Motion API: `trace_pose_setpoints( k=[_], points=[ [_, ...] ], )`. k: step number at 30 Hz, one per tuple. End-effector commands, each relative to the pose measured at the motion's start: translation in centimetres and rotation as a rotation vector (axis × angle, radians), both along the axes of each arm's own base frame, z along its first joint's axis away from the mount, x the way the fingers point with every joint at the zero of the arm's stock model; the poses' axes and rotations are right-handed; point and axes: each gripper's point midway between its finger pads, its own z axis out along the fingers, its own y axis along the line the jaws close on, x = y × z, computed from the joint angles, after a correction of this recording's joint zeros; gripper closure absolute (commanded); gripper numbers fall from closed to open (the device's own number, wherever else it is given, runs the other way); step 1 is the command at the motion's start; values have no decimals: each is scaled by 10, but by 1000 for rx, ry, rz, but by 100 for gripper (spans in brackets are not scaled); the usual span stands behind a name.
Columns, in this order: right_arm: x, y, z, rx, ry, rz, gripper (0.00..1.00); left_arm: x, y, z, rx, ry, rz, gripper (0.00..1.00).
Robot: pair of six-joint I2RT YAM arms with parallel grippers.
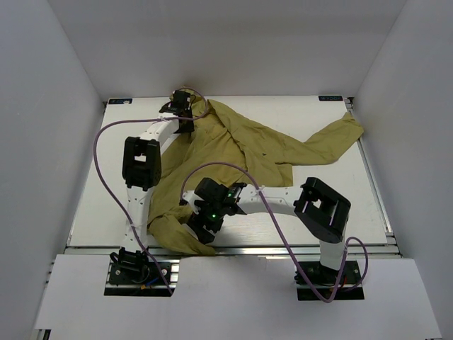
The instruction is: Zip up the jacket
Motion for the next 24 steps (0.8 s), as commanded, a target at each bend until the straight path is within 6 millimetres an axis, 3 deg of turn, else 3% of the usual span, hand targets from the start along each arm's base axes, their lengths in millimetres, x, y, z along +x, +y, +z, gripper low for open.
trace_pose_setpoints(
  k=[1,5,8,11,19,21,23,24],
  points=[
    [-10,14,19,78,-4,65,28,13,-8,27,-26,-75,-24,53],
    [-29,14,12,53,41,123,36,18,-3,39,-6,-104,6,72],
    [-30,13,6,30,32,154,42,22,6,55,9,-134,40,88],
    [-26,11,8,27,4,145,36,25,16,71,-3,-161,71,98],
    [11,-2,54,111,-226,-55,24,22,35,98,-20,-219,118,100],
    [11,0,79,190,-250,-63,21,21,38,106,-23,-232,124,100],
    [-2,1,89,240,-212,-6,19,21,39,112,-37,-245,130,100],
    [-9,3,90,256,-192,27,12,22,40,117,-47,-257,130,100]
  ],
)
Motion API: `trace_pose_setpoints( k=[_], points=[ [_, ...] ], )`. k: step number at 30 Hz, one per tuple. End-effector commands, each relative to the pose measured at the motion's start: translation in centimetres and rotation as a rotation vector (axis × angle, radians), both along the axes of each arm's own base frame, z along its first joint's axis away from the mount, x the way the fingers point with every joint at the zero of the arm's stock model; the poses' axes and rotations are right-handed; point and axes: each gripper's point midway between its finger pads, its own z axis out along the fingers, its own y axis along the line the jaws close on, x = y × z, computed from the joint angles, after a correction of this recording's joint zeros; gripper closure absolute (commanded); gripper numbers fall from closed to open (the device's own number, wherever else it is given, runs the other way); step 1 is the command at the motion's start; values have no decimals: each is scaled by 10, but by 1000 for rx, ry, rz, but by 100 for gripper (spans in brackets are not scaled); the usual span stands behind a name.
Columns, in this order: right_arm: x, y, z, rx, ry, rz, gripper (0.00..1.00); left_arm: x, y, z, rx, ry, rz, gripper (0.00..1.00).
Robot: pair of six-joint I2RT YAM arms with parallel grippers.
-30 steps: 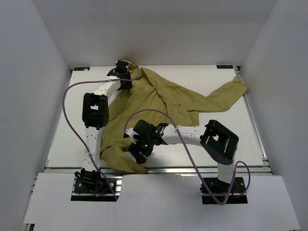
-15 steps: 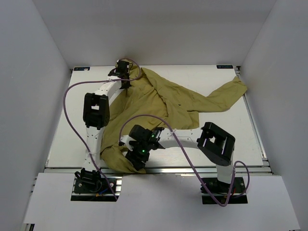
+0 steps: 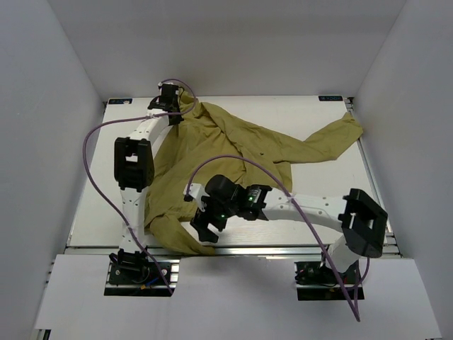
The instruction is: Zip up the jacket
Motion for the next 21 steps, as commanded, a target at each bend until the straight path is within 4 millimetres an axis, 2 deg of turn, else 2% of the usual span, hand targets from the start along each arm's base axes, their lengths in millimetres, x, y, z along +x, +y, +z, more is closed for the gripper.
trace_pose_setpoints(
  k=[1,3,5,8,10,11,13,14,15,16,17,18,19,20,21],
  points=[
    [-18,13,19,111,26,99,11,7,3,80,-47,-165,12,100],
    [-27,19,5,81,18,151,11,8,3,83,-53,-171,13,100],
    [-26,25,-13,43,26,157,11,8,3,85,-57,-174,16,100],
    [-20,41,-25,24,17,170,12,7,4,88,-53,-181,20,100],
    [-23,48,-29,21,41,197,14,8,5,86,-50,-180,21,100],
    [-24,50,-40,1,60,204,16,10,7,89,-47,-186,27,100],
    [-24,56,-40,-7,74,207,40,11,9,87,-44,-182,33,100],
    [-22,55,-40,-21,75,189,57,12,9,90,-45,-189,35,100],
    [-19,55,-36,-18,70,151,100,13,14,90,-43,-190,45,100],
    [-12,44,-43,-39,36,100,100,15,16,89,-46,-193,57,100],
    [-9,40,-18,21,15,53,100,17,17,88,-47,-193,68,100],
    [-5,36,-9,53,-8,17,100,17,24,87,-43,-189,87,100],
    [-2,17,-14,28,-1,-51,100,19,28,87,-48,-190,104,100],
    [3,7,14,87,-5,-84,100,20,32,83,-44,-184,117,100],
    [2,-6,19,82,16,-109,100,22,40,86,-44,-193,135,100]
  ],
)
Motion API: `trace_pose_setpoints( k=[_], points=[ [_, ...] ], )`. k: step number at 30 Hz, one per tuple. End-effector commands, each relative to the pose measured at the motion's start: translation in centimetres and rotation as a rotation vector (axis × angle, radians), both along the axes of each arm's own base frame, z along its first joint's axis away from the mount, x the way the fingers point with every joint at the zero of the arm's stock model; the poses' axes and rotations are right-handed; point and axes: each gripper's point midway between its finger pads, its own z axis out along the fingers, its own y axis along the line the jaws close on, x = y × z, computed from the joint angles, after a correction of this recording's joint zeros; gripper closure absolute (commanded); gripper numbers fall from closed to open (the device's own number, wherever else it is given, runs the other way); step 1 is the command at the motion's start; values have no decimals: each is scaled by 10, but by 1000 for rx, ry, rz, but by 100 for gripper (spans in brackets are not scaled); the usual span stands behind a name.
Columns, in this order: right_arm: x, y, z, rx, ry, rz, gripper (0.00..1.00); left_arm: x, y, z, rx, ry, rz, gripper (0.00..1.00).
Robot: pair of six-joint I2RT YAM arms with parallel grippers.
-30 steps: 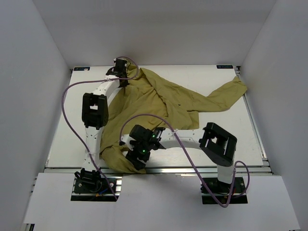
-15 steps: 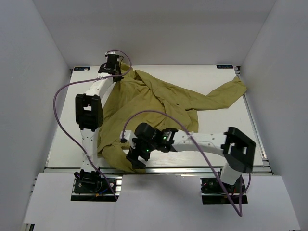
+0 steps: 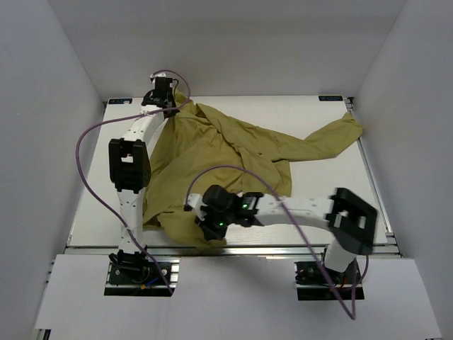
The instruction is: Zip up the jacket
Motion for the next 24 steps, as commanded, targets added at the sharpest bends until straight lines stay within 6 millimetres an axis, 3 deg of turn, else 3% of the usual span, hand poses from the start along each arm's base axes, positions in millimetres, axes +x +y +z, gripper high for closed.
trace_pose_setpoints(
  k=[1,3,5,6,7,8,10,14,16,18,19,20,21,22,24],
  points=[
    [9,-28,60,111,20,-151,100,14,31,40,-10,-94,112,100],
    [0,-62,61,111,68,-192,100,19,45,41,-17,-107,154,100],
    [-14,-96,48,81,165,-255,100,23,51,40,-36,-117,185,100],
    [-14,-108,41,62,190,-298,100,26,57,32,-37,-107,200,100],
    [-16,-122,32,28,213,-339,100,30,59,37,-48,-126,216,100],
    [-13,-134,35,35,225,-406,100,32,60,36,-53,-128,217,100],
    [5,-163,23,-5,209,-559,100,39,61,35,-63,-140,216,100],
    [61,-215,36,64,135,-932,100,48,51,31,-99,-159,172,100],
    [68,-222,31,72,133,-950,100,53,44,30,-135,-173,147,99],
    [72,-221,22,46,153,-933,99,57,29,24,-183,-170,83,75],
    [72,-217,18,9,172,-906,88,58,26,23,-194,-171,67,64],
    [71,-215,17,-5,179,-874,72,58,23,22,-202,-171,48,32],
    [71,-213,16,-22,184,-848,67,58,19,24,-210,-173,34,18],
    [73,-208,21,-17,179,-810,63,58,20,27,-208,-175,28,6],
    [73,-203,19,-33,191,-762,54,55,18,36,-204,-184,13,2]
  ],
)
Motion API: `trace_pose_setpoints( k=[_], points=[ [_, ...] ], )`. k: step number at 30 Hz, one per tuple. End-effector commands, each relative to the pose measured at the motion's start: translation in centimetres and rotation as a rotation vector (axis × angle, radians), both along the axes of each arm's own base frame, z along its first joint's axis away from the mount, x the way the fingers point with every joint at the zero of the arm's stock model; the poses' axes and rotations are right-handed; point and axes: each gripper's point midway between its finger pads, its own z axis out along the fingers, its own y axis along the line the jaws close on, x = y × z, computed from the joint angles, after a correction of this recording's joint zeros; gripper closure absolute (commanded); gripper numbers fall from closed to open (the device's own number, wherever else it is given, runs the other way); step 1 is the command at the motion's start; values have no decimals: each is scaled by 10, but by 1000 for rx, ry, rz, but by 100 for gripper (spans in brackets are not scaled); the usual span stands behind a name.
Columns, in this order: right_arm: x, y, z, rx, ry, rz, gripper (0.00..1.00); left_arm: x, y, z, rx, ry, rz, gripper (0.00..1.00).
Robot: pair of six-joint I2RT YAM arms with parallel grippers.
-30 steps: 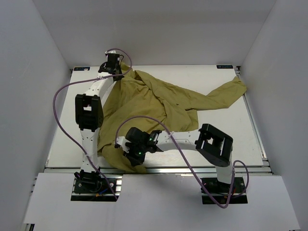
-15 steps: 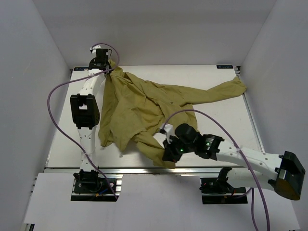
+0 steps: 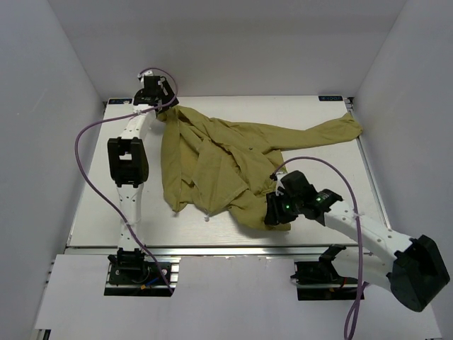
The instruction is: Zip up the jacket
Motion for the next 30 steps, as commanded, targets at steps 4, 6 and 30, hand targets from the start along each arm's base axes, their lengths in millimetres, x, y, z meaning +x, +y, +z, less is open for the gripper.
trace_pose_setpoints(
  k=[4,6,30],
  points=[
    [-1,23,22,61,-1,178,62,-8,-10,71,-4,-101,-78,2],
    [-7,28,21,92,24,203,64,-23,-8,91,5,-98,-69,2],
    [-24,88,18,196,61,257,77,-419,-64,-23,-174,555,-13,2]
  ],
)
